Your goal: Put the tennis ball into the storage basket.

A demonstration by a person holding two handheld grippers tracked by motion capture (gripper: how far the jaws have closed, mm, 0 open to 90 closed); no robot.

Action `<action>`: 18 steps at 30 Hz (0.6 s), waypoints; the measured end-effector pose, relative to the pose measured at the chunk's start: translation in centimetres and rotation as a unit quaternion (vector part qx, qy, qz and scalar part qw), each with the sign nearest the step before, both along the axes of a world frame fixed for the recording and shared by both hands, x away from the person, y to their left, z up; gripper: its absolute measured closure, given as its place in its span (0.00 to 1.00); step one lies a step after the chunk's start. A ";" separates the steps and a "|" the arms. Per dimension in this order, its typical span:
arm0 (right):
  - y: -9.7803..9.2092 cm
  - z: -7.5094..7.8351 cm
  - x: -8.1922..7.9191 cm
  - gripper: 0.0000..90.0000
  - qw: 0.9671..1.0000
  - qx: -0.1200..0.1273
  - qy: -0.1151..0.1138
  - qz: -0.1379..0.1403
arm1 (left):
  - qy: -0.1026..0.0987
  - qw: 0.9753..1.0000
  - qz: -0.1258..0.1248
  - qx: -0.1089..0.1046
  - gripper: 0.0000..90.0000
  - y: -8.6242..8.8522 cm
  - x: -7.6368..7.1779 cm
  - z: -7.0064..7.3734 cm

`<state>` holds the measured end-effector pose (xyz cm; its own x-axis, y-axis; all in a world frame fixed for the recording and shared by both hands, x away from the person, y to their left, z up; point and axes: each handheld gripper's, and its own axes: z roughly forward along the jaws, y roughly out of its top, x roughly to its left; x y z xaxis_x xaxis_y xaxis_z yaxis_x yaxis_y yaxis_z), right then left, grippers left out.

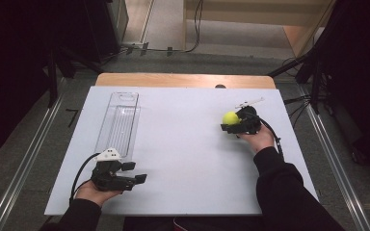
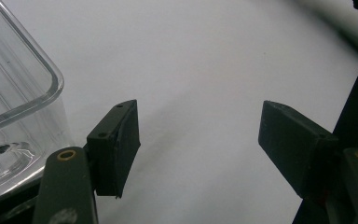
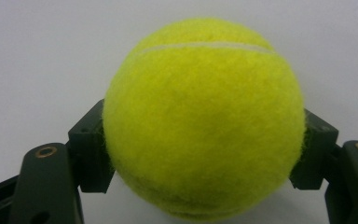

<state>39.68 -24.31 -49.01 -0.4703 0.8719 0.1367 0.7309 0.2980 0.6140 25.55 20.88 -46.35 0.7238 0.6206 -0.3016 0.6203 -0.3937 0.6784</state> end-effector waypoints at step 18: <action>0.3 2.2 -1.5 0.26 0.999 0.012 -0.025 0.025 | 0.000 1.000 0.000 0.001 0.33 0.0 0.0 0.0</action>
<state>38.23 -23.98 -46.81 -0.5193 0.8441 0.1332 0.6837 0.3169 0.6573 25.56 20.87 -46.33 0.7234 0.6216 -0.3005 0.6209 -0.3954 0.6768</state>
